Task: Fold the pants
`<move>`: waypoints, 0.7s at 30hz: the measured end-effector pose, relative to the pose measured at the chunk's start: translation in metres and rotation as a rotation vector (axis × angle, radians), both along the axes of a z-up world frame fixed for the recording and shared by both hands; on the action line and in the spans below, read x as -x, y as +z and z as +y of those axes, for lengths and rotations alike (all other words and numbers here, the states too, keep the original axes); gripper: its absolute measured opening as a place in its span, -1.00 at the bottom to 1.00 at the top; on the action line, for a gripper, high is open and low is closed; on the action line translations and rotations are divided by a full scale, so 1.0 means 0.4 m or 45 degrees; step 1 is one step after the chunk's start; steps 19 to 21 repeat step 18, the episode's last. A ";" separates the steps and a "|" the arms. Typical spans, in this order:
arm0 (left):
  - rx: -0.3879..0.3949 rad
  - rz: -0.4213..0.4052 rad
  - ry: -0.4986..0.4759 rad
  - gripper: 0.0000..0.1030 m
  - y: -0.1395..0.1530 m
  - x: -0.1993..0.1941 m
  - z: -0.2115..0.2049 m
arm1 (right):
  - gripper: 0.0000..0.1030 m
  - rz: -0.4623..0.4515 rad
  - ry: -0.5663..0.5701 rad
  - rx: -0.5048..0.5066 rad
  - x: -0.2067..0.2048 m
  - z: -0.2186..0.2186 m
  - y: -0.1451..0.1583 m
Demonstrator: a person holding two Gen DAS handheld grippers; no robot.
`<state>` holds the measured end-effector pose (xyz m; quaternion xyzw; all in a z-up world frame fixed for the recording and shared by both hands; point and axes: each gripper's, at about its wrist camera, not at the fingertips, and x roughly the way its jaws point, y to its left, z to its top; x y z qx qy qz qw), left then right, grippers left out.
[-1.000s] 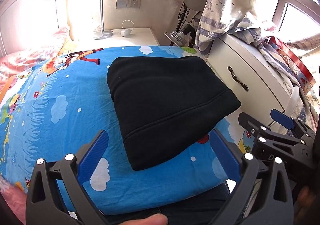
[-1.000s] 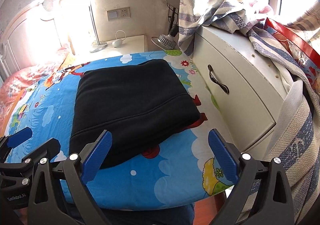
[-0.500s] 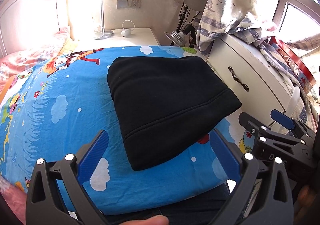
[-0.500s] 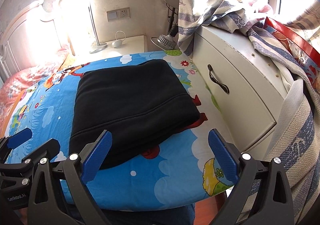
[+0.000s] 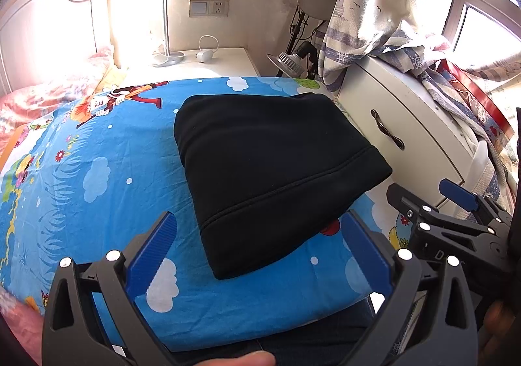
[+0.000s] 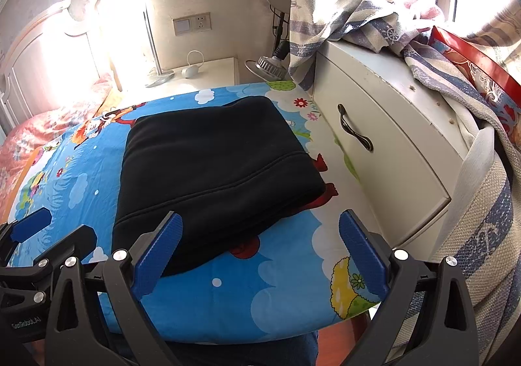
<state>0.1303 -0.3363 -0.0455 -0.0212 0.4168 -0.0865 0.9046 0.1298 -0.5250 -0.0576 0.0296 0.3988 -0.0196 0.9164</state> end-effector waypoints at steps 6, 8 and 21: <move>0.004 -0.005 -0.010 0.96 0.000 -0.001 -0.005 | 0.81 0.000 -0.001 -0.001 0.001 0.000 0.000; 0.048 -0.019 -0.035 0.96 0.001 -0.003 -0.011 | 0.81 0.001 -0.006 0.002 0.000 0.000 -0.002; 0.132 -0.051 0.183 0.96 -0.022 -0.035 0.164 | 0.82 0.000 0.018 -0.084 -0.015 -0.028 -0.052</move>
